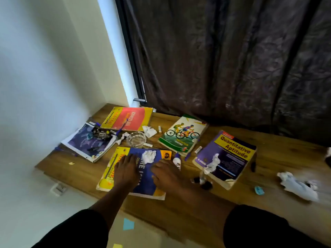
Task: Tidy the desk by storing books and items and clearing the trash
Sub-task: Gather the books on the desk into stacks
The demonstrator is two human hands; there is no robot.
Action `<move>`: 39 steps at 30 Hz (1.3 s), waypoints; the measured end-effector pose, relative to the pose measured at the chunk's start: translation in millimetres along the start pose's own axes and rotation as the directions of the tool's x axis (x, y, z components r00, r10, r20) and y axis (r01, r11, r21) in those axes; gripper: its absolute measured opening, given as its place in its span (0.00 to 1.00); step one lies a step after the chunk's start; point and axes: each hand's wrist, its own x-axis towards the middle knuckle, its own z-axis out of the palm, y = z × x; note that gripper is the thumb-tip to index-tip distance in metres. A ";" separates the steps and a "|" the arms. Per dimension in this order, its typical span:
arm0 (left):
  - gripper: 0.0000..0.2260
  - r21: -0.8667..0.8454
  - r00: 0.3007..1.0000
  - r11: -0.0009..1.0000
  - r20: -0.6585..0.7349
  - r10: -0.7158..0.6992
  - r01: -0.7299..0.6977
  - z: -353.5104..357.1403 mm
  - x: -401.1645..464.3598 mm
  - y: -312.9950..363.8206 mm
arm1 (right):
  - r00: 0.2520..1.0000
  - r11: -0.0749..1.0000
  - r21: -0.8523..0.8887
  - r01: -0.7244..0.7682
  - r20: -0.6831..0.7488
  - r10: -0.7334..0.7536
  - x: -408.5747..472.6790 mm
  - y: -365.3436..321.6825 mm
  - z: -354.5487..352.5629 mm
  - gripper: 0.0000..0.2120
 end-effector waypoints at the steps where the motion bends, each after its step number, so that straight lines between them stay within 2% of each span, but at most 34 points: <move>1: 0.26 0.009 0.999 1.000 0.029 0.028 -0.028 -3.1 7.6 -5.8 | 1.000 1.000 -0.002 0.023 0.014 -0.023 9.3 -4.4 4.6 0.13; 3: 0.26 0.028 0.995 0.995 0.042 0.095 -0.096 -5.7 21.8 -13.5 | 1.000 0.999 -0.028 0.018 0.005 -0.018 24.2 -10.0 10.1 0.14; 7: 0.28 0.075 0.965 0.966 0.108 0.237 -0.246 -9.9 51.2 -24.0 | 0.999 0.991 -0.135 -0.025 -0.035 0.020 50.5 -11.1 21.9 0.22; 13: 0.26 0.027 0.906 0.913 0.138 0.400 -0.407 -5.1 86.0 -33.2 | 0.967 0.958 -0.131 -0.255 -0.020 0.255 76.0 2.0 27.1 0.32; 16: 0.27 -0.021 0.890 0.900 0.137 0.435 -0.436 -3.1 94.2 -32.4 | 0.941 0.931 -0.155 -0.329 0.026 0.337 82.0 10.2 26.0 0.38; 21: 0.31 -0.063 0.856 0.873 0.172 0.487 -0.484 -2.3 102.7 -31.8 | 0.918 0.895 -0.219 -0.388 -0.007 0.396 81.5 11.3 17.5 0.42; 26: 0.31 -0.002 0.843 0.855 0.170 0.511 -0.518 -3.7 108.1 -28.2 | 0.899 0.859 -0.270 -0.435 -0.077 0.431 79.3 5.7 10.3 0.40; 30: 0.31 0.086 0.821 0.820 0.156 0.550 -0.565 -7.5 114.0 -26.8 | 0.867 0.829 -0.252 -0.498 -0.121 0.484 76.3 -1.5 11.2 0.43; 33: 0.28 0.167 0.800 0.782 0.140 0.584 -0.601 -16.0 118.2 -23.6 | 0.832 0.804 -0.213 -0.555 -0.159 0.532 72.8 -7.9 11.6 0.49; 35: 0.25 0.188 0.761 0.739 0.113 0.638 -0.647 -24.6 123.2 -21.9 | 0.812 0.791 -0.192 -0.581 -0.203 0.547 69.4 -10.9 11.9 0.50; 37: 0.18 0.079 0.710 0.706 0.113 0.695 -0.704 -33.7 129.7 -23.6 | 0.810 0.798 -0.161 -0.581 -0.208 0.548 66.2 -12.6 9.7 0.48; 39: 0.13 -0.066 0.677 0.697 0.184 0.712 -0.715 -43.7 136.0 -25.7 | 0.817 0.814 -0.104 -0.572 -0.166 0.553 65.6 -11.8 3.6 0.45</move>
